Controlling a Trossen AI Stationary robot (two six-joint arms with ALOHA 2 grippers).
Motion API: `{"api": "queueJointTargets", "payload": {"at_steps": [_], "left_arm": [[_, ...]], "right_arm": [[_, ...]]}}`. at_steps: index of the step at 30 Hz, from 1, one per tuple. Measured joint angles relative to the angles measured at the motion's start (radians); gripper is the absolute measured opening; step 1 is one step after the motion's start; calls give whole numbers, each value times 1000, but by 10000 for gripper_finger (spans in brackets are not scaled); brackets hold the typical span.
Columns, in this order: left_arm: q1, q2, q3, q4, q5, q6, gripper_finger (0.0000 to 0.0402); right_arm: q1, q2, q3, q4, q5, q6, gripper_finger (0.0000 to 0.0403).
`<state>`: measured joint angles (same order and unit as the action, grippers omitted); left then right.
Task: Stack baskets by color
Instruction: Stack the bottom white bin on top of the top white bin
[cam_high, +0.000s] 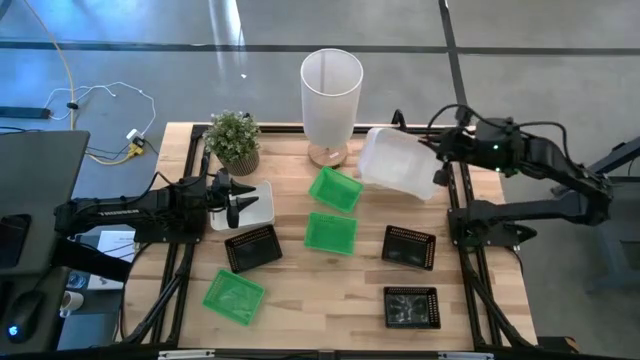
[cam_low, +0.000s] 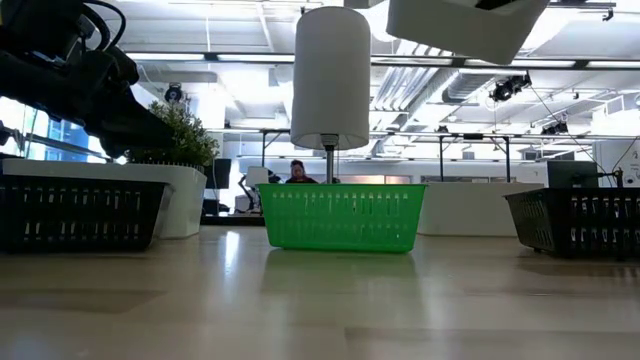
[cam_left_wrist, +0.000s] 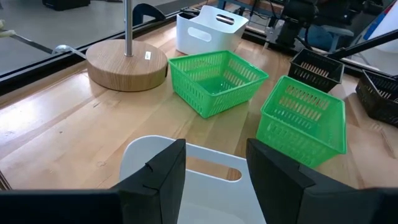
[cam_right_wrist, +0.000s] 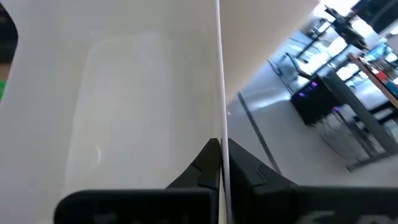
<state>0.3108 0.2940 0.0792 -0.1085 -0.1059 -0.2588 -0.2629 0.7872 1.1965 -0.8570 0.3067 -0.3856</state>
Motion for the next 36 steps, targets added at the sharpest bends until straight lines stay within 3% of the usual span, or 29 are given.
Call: {"api": "queueJointTargets", "payload": {"at_steps": [7, 13, 23, 27, 36], "left_arm": [[0, 0, 0, 0, 0, 0, 156], [0, 0, 0, 0, -1, 0, 156], [0, 0, 0, 0, -2, 42, 156], [0, 0, 0, 0, -2, 45, 156], [0, 0, 0, 0, -2, 45, 156]], "right_arm": [[-142, -7, -1, -41, -6, -56, 0], [-297, 24, -1, -53, -105, -103, 0], [-563, 210, -1, -62, -292, -196, 0], [-663, 285, -1, -79, -438, -227, 0], [-768, 436, -1, -103, -571, -328, 0]]}}
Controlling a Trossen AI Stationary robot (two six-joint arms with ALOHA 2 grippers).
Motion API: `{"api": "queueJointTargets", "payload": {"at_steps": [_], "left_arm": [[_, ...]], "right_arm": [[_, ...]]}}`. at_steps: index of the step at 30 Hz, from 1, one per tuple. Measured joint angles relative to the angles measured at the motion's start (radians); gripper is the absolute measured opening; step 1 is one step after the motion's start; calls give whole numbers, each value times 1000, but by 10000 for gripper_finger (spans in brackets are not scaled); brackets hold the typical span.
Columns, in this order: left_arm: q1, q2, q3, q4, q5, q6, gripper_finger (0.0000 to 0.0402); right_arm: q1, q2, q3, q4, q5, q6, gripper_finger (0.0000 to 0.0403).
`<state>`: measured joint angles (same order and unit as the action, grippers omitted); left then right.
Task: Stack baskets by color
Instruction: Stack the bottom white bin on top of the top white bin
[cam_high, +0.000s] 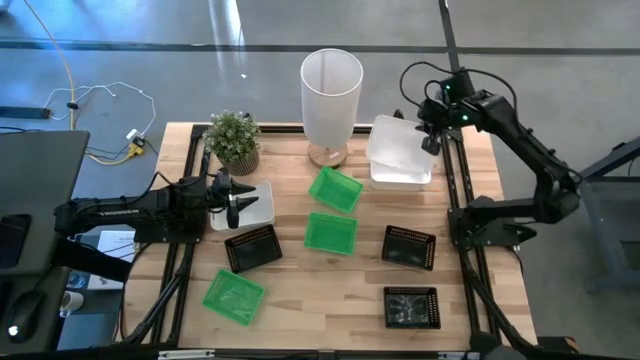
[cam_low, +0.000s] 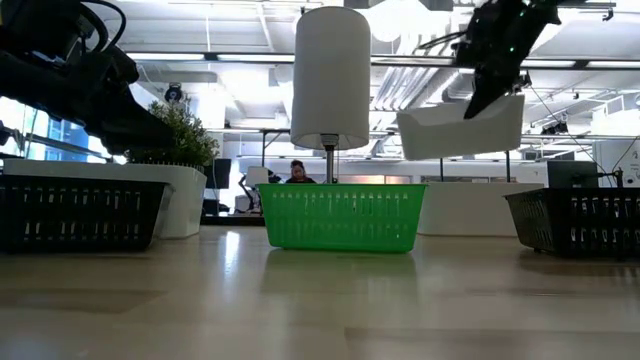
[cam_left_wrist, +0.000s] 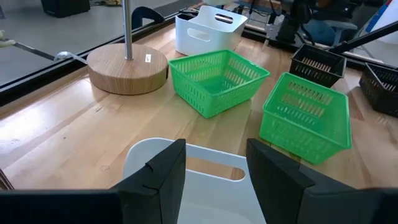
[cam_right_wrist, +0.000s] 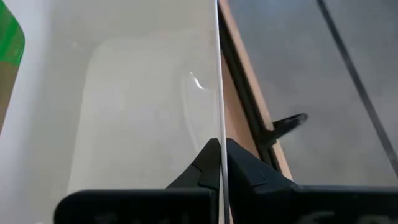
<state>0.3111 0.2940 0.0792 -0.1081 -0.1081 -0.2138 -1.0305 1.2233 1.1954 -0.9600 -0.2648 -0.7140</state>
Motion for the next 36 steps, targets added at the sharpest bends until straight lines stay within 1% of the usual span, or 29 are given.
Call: {"api": "queueJointTargets", "payload": {"at_steps": [5, 10, 14, 19, 22, 24, 36], "left_arm": [[0, 0, 0, 0, 0, 0, 156], [0, 0, 0, 0, 0, -1, 156], [0, 0, 0, 0, 0, -3, 156], [0, 0, 0, 0, 0, -17, 156], [0, 0, 0, 0, -5, -21, 156], [0, 0, 0, 0, -5, -19, 156], [0, 0, 0, 0, -8, -19, 156]], "right_arm": [[-20, 57, 0, -1, -41, -56, 0], [-34, 96, 0, -8, -53, -118, 0], [-48, 115, 0, -9, -102, -144, 0], [-69, 119, 0, -21, -105, -158, 0], [-72, 119, 0, -41, -65, -154, 0], [-72, 119, 0, -44, -60, -154, 0], [-71, 119, 0, -43, -60, -155, 0]]}}
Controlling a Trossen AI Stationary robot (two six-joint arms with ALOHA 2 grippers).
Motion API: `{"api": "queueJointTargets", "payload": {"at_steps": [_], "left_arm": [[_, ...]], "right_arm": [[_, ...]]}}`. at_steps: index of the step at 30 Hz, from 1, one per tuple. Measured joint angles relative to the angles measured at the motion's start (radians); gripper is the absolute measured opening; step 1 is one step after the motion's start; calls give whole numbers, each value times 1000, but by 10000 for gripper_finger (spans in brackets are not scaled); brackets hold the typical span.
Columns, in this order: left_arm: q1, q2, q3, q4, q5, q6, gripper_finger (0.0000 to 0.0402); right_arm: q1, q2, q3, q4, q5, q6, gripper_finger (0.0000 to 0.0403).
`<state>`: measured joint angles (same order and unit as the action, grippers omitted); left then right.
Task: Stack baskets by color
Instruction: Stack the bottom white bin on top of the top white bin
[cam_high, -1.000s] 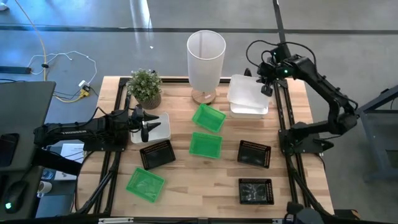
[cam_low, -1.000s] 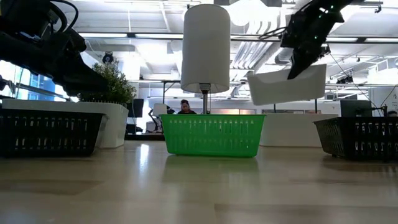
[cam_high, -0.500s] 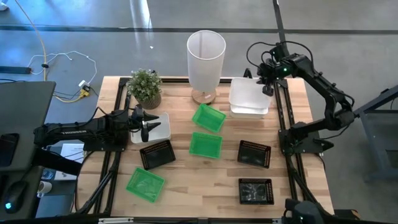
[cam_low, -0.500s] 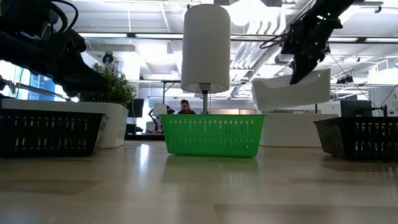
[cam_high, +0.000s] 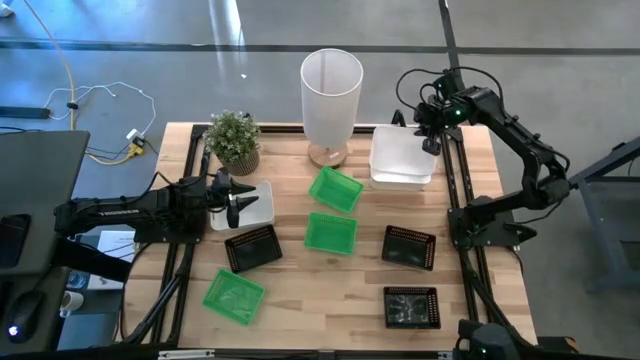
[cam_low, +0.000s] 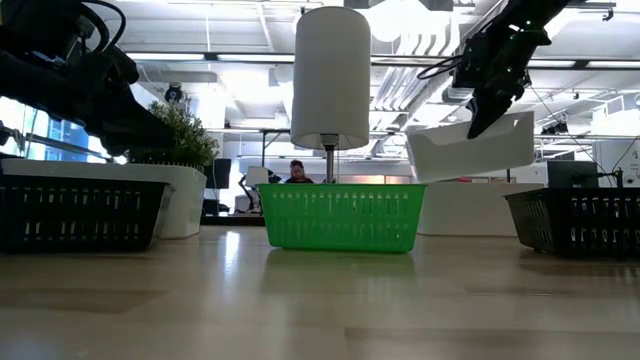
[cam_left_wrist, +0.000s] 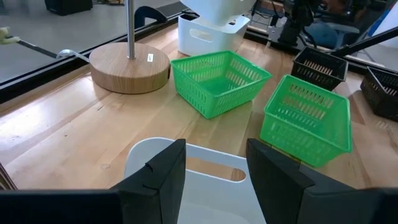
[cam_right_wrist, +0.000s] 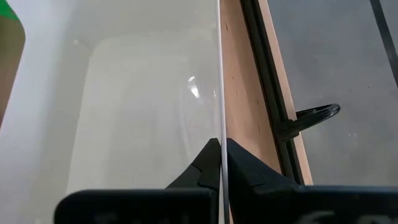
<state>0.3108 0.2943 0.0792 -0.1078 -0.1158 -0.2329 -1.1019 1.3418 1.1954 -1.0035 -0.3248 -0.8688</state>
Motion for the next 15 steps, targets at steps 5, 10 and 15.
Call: {"api": "queueJointTargets", "payload": {"at_steps": [5, 10, 15], "left_arm": [[0, 0, 0, 0, 0, 0, 156], [0, 0, 0, 0, 0, 0, 156], [0, 0, 0, 0, 0, 0, 156]], "right_arm": [[3, 0, 0, -1, 0, 14, 0], [5, 27, 0, -2, 22, 28, 0], [5, 88, 0, 4, 35, 53, 0]]}}
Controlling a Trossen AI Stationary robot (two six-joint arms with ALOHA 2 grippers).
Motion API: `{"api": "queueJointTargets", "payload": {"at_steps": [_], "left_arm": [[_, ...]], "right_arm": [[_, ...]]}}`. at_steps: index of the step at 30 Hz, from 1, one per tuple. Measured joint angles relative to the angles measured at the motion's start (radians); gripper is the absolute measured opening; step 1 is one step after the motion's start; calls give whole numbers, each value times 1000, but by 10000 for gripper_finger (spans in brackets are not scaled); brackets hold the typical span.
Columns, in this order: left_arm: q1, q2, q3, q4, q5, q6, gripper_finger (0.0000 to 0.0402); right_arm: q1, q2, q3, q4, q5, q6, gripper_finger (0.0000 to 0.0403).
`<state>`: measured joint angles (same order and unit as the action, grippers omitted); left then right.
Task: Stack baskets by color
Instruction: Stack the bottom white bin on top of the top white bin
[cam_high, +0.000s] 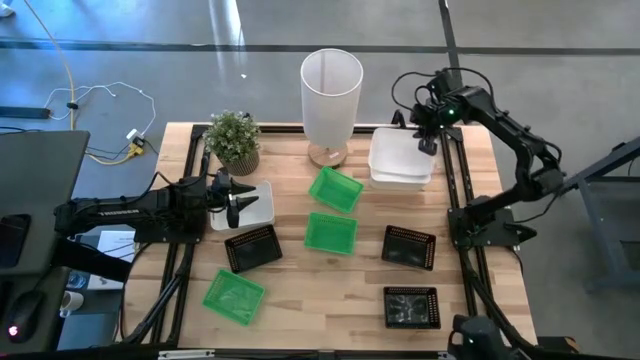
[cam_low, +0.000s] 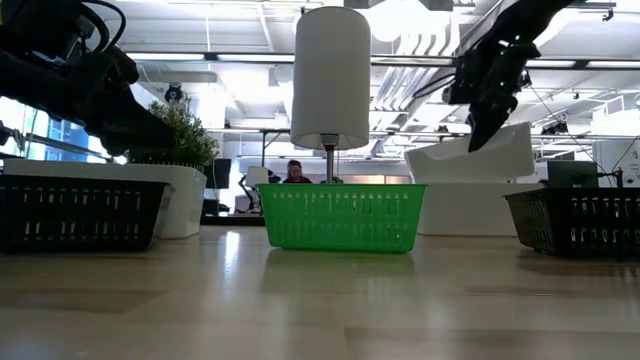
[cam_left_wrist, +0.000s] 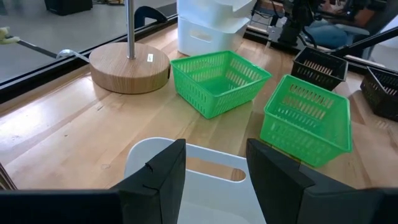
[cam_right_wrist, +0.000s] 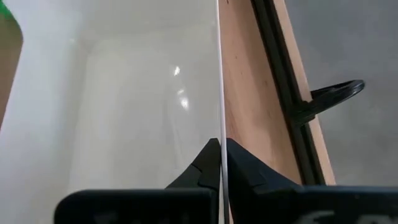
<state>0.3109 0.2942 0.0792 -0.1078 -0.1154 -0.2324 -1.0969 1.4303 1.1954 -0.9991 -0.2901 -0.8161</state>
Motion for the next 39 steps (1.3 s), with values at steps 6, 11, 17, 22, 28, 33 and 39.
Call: {"api": "queueJointTargets", "payload": {"at_steps": [6, 11, 17, 22, 28, 33, 39], "left_arm": [[0, 0, 0, 0, 0, 26, 156], [0, 0, 0, 0, 0, 27, 156], [0, 0, 0, 0, 0, 27, 156], [0, 0, 0, 0, 0, 27, 156], [0, 0, 0, 0, 0, 27, 156], [0, 0, 0, 0, 0, 27, 156], [0, 0, 0, 0, 0, 27, 156]], "right_arm": [[14, 42, 0, 0, 29, 23, 0], [44, 60, 0, 57, 26, 32, 0], [59, 64, 0, 96, -7, 82, 0], [59, 64, 0, 116, -9, 137, 0], [59, 64, 0, 146, -10, 158, 0], [73, 64, 0, 156, -7, 146, 0], [92, 64, 0, 159, -6, 99, 0]]}}
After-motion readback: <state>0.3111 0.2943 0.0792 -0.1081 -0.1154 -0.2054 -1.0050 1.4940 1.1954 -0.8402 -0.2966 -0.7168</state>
